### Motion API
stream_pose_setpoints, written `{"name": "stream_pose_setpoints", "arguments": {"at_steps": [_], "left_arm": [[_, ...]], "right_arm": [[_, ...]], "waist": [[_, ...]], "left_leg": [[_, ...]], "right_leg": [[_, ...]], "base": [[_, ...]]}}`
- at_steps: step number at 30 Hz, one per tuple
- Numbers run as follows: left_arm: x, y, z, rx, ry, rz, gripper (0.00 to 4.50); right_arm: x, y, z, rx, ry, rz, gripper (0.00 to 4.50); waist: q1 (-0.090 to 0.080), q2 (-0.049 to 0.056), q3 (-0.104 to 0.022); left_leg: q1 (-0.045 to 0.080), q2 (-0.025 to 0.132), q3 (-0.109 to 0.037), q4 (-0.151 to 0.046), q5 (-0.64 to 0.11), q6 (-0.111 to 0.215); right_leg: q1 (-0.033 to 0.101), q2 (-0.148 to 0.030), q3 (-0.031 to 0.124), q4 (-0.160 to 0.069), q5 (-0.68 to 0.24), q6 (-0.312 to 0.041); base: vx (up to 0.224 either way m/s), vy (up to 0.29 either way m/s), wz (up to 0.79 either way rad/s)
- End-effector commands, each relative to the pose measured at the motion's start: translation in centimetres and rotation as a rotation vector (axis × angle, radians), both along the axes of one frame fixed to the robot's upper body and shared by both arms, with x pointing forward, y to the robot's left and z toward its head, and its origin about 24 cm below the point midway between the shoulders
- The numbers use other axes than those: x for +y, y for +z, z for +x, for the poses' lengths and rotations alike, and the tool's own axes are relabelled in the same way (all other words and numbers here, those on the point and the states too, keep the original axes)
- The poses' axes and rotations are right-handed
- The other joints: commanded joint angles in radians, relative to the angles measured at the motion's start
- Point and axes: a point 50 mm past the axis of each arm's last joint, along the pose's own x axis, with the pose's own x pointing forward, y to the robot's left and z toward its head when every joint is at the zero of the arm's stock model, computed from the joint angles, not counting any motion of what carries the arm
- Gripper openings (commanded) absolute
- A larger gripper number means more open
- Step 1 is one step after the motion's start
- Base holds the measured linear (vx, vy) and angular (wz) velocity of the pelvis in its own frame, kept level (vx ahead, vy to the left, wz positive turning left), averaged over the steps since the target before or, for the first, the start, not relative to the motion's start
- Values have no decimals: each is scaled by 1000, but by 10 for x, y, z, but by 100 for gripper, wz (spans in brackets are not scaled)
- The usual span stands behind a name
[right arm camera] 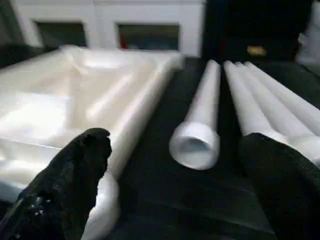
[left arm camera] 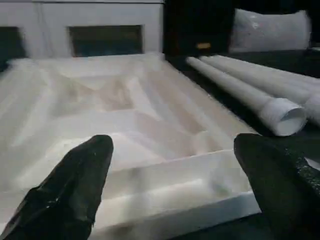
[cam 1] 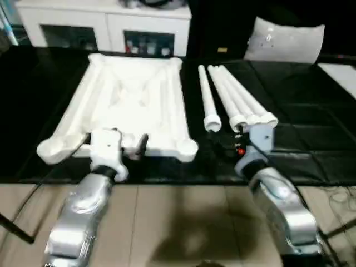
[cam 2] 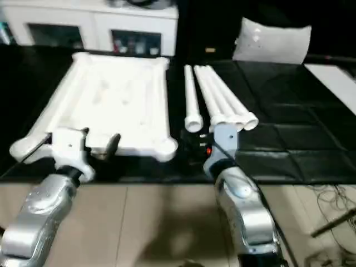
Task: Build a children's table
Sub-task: Move to table
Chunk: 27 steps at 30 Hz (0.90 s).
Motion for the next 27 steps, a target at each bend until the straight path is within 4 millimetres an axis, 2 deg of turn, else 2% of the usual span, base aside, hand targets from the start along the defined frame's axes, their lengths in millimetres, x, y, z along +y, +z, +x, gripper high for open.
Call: {"name": "stream_pose_setpoints", "arguments": {"at_steps": [1, 2, 3, 4, 5, 6, 7, 8, 9, 10, 11, 12, 13, 14, 15, 16, 17, 18, 19, 20, 21, 22, 23, 24, 25, 26, 27], "left_arm": [[4, 1, 0, -2, -2, 39, 444], [3, 1, -1, -1, -6, 41, 444], [3, 0, -1, 0, -9, 43, 444], [1, 0, -1, -1, -16, 44, 444], [1, 0, -1, -1, -16, 44, 444], [0, 1, -1, -3, -18, 46, 444], [0, 1, -1, -3, -18, 47, 444], [0, 1, -1, -4, -18, 48, 444], [0, 1, -1, -5, -19, 51, 444], [-1, 1, -1, -7, -21, 55, 444], [-1, 1, -1, -8, -22, 57, 444], [-1, 1, -1, -8, -22, 57, 444], [-1, 2, 0, -12, -24, 68, 444], [-1, 2, 0, -12, -25, 71, 444], [-1, 2, 0, -13, -27, 80, 444], [-1, 3, 1, -17, -32, 88, 444], [-1, 3, 1, -18, -34, 91, 444], [-1, 4, 1, -30, -46, 97, 444], [-1, 5, 2, -33, -53, 111, 444], [0, 5, 2, -37, -63, 115, 444], [1, 6, 3, -39, -76, 115, 444], [2, 6, 4, -40, -83, 115, 444], [3, 8, 5, -51, -119, 127, 444], [4, 9, 6, -61, -149, 140, 444], [6, 12, 8, -75, -204, 164, 444], [7, 13, 10, -77, -228, 176, 444], [7, 14, 11, -83, -262, 195, 444]], "right_arm": [[3, 7, 1, -31, 25, -4, 450], [3, 6, 1, -28, 26, -8, 450], [3, 6, 1, -25, 26, -11, 450], [1, 4, 0, -11, 25, -21, 450], [1, 4, 0, -11, 25, -21, 450], [-2, 4, 0, -12, 20, -21, 450], [-3, 5, 0, -16, 19, -20, 450], [-4, 6, 0, -24, 20, -23, 450], [-4, 8, 0, -30, 26, -21, 450], [-5, 9, 0, -34, 33, -26, 450], [-5, 9, 0, -36, 38, -29, 450], [-5, 9, 0, -36, 38, -29, 450], [-4, 10, 0, -37, 53, -34, 450], [-4, 11, 0, -38, 57, -34, 450], [-3, 12, 0, -43, 68, -33, 450], [-3, 12, 0, -46, 73, -33, 450], [-3, 13, 0, -48, 74, -34, 450], [-3, 14, 0, -56, 84, -31, 450], [-4, 15, 0, -67, 87, -34, 450], [-4, 16, 0, -81, 109, -39, 450], [-1, 17, -1, -83, 157, -20, 450], [1, 17, -2, -83, 191, -6, 450], [2, 17, -4, -81, 232, -19, 450], [2, 17, -6, -79, 257, -33, 450], [1, 17, -7, -69, 297, -63, 450], [1, 18, -7, -70, 314, -69, 450], [0, 18, -6, -61, 323, -70, 450]], "waist": [[40, -6, -48], [40, 1, -43], [41, 25, -28], [32, 70, -43], [25, 101, -45], [8, 102, -46], [5, 96, -48], [2, 83, -46], [-12, 91, -52], [-27, 68, -58], [-34, 46, -59], [-17, -20, -70], [23, -9, -60], [23, -14, -72], [27, -11, -75], [27, 10, -67], [25, 24, -62], [23, 69, -68], [22, 98, -73], [-4, 97, -90], [7, 96, -90], [14, 70, -87], [22, 61, -81], [38, 49, -77], [48, 56, -74], [47, 58, -64], [43, 62, -55]], "left_leg": [[-121, 42, -34, 21, 109, -31], [-126, 53, -37, 20, 125, -44], [-129, 83, -41, -20, 174, -54], [-74, 106, -14, -133, 200, -92], [-15, 165, -51, -195, 119, -124], [43, 284, -90, -243, -161, -201], [59, 286, -75, -249, -182, -175], [46, 249, -100, -241, -126, -73], [69, 210, -80, -224, -14, 87], [79, 180, -53, -204, 74, 188], [62, 146, -24, -187, 92, 207], [-50, 45, 41, -138, 23, 189], [-112, 54, 14, -20, 15, 118], [-152, 58, 3, 7, 67, 73], [-189, 55, -8, 10, 156, 18], [-189, 75, -16, -31, 282, -18], [-179, 88, -18, -77, 364, -22], [-152, 98, -11, -158, 548, -6], [-114, 135, -37, -167, 521, 40], [-43, 205, -99, -122, 819, 134], [-30, 213, -106, -111, 937, 143], [-48, 170, -79, -96, 1019, 123], [-75, 139, -51, -98, 925, 99], [-115, 106, -14, -122, 683, 44], [-116, 111, -9, -131, 553, 16], [-114, 121, -7, -155, 312, -35], [-105, 130, -10, -176, 131, -73]], "right_leg": [[158, -177, 155, -141, -369, -328], [153, -176, 145, -146, -308, -367], [129, -157, 86, -156, -285, -388], [92, -43, 40, -139, -340, -279], [46, 15, 4, -72, -290, -168], [-22, 1, -22, 65, -239, -40], [-48, -20, -39, 90, -131, -5], [-50, -20, -43, 86, -88, 12], [-75, -25, -52, 69, -21, 19], [-82, -43, -46, 29, 58, 1], [-60, -56, -33, -15, 104, -22], [75, -84, 38, -80, 56, -74], [152, -233, 143, -160, -249, -213], [191, -223, 136, -136, -256, -246], [199, -188, 119, -107, -23, -306], [168, -170, 71, -87, 281, -352], [142, -142, 30, -74, 361, -349], [121, -54, -40, -35, 408, -261], [81, -21, -48, -25, 321, -176], [16, -24, -27, 28, 238, -90], [-3, -45, -6, 9, 219, -61], [4, -72, 27, -21, 308, -42], [24, -70, 29, -30, 351, -54], [65, -67, 25, -30, 408, -62], [66, -72, 28, -38, 385, -62], [70, -74, 28, -51, 273, -73], [70, -73, 27, -63, 130, -91]], "base": [[177, -23, -2], [164, 2, 3], [146, 36, -1], [146, 36, -1], [119, 121, -19], [142, 112, -30], [142, 112, -30], [165, 41, -22], [76, 21, -10], [153, 14, -8], [169, -45, 5], [217, -59, 7], [139, -52, 5], [138, -22, -3], [174, -18, -9], [174, -18, -9], [148, -14, -10], [69, 18, -15], [69, 18, -15], [61, 39, -5], [74, 48, 5], [74, 48, 5], [0, 0, 0], [0, 0, 0], [0, 0, 0], [-63, -9, -4], [-82, -13, -4]]}}
